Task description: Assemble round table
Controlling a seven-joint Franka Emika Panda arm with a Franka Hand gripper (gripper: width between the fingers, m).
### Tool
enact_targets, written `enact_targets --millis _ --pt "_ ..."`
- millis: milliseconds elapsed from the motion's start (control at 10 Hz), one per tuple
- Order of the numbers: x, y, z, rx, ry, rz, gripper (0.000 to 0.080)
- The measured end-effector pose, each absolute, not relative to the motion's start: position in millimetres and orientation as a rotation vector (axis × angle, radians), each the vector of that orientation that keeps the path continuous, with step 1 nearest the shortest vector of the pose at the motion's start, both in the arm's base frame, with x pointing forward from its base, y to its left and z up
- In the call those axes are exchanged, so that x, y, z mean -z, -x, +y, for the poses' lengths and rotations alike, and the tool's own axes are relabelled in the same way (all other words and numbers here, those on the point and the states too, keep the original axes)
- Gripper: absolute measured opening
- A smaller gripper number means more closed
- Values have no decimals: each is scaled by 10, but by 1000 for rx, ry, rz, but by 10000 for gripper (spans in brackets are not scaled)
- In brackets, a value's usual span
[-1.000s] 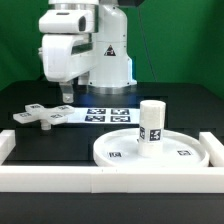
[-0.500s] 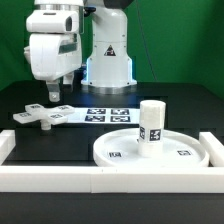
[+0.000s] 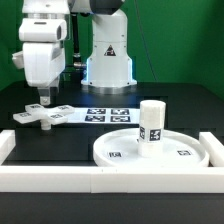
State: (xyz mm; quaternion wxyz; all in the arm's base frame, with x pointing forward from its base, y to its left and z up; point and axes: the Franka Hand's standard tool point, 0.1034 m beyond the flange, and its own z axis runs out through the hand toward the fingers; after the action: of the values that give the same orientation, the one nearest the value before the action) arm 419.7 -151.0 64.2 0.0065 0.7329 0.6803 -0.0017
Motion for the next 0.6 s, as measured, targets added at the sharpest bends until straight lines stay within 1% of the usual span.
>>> enact_targets --millis 300,600 --pt "-623 -4190 -1522 8 -2278 2146 649" --pt "-542 -4104 -1683 19 -2295 2143 649"
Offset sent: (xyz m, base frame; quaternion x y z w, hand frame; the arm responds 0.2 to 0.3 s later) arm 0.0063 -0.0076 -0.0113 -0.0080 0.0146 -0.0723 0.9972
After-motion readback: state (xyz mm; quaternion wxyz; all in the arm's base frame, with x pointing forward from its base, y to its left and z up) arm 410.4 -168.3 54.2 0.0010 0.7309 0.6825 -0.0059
